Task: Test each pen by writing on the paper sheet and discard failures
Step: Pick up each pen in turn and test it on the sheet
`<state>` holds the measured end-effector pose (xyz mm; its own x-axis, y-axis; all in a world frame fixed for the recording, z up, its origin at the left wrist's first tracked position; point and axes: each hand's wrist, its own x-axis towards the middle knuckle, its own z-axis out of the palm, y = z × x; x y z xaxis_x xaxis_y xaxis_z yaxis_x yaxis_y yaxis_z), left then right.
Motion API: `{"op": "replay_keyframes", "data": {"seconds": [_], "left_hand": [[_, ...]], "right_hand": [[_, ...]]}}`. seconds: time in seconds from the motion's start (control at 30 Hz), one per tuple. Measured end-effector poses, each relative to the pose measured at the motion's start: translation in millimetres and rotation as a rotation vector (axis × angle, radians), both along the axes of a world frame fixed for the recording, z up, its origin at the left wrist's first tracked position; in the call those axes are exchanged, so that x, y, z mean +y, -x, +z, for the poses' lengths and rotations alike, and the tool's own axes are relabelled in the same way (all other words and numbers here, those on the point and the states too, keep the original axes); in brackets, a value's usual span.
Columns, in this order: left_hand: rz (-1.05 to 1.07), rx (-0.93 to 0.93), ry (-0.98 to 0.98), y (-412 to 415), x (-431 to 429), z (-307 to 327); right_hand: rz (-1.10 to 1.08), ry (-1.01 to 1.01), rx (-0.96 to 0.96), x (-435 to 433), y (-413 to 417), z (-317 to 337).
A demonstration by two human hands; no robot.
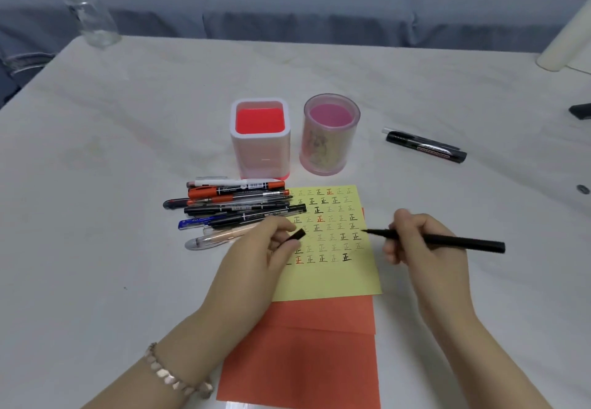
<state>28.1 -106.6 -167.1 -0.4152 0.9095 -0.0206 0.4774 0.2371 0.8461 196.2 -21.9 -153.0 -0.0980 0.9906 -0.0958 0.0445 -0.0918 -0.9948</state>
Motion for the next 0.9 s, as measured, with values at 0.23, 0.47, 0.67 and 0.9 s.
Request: {"op": "replay_keyframes", "data": {"seconds": [0.23,0.47,0.67,0.9], "left_hand": [[-0.026,-0.198,-0.094,-23.2,-2.3,17.6],[-0.051,-0.155,-0.117,-27.4,-5.5,25.0],[-0.058,-0.14,-0.131,-28.3,-5.0,26.9],[-0.122,-0.1,-0.149,-31.0,-2.9,25.6]], "right_hand": [[0.072,0.166,0.223,-6.5,-5.4,18.2],[0.094,0.151,0.212,-11.1,-4.6,22.1],[0.113,0.162,0.209,-13.8,-3.1,24.9],[0.135,0.15,0.17,-15.1,-6.0,23.3]]}}
